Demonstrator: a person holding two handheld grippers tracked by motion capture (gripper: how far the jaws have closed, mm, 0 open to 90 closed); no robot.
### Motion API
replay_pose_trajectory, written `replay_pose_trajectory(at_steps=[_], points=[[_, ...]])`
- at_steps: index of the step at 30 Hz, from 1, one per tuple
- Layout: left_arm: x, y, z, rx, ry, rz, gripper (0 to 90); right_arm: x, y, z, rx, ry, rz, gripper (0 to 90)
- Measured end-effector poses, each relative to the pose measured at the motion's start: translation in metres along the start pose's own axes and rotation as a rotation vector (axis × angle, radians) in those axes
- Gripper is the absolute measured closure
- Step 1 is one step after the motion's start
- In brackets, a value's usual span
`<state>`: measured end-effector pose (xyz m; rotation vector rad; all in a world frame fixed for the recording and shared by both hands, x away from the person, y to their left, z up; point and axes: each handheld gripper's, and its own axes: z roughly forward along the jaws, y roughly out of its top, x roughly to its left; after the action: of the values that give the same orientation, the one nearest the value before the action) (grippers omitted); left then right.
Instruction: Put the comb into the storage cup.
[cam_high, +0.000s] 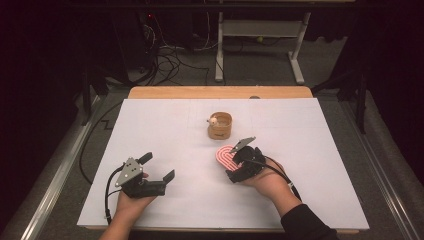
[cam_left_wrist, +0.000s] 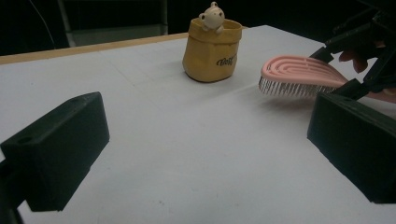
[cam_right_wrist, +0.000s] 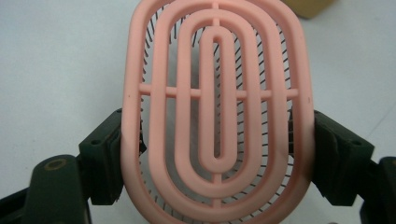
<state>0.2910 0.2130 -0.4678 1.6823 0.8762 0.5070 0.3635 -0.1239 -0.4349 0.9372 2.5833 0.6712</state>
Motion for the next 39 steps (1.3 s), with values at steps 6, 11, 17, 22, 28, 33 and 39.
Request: replay_pose_trajectory(at_steps=[6,11,17,22,28,33,39], points=[[0.0,0.0,0.001,0.003,-0.002,-0.002,0.0,-0.002,-0.002,-0.012,-0.073,-0.025,-0.007,20.5],[-0.001,0.0,0.001,0.005,-0.005,-0.002,0.0,-0.001,-0.006,-0.022,-0.146,-0.054,-0.006,20.4],[-0.001,0.0,0.001,0.006,-0.01,-0.005,0.0,-0.003,-0.015,-0.032,-0.23,-0.076,0.02,20.4],[-0.001,0.0,0.001,0.005,-0.013,-0.013,0.0,-0.007,-0.023,-0.037,-0.287,-0.092,0.042,20.4],[-0.001,0.0,0.002,0.012,-0.021,-0.012,0.0,-0.011,-0.03,-0.042,-0.375,-0.099,0.073,20.4],[-0.001,0.0,0.002,0.013,-0.021,-0.016,0.0,-0.009,-0.033,-0.044,-0.434,-0.104,0.083,20.4],[-0.001,-0.001,0.002,0.013,-0.022,-0.018,0.0,-0.005,-0.033,-0.044,-0.498,-0.103,0.086,20.4]])
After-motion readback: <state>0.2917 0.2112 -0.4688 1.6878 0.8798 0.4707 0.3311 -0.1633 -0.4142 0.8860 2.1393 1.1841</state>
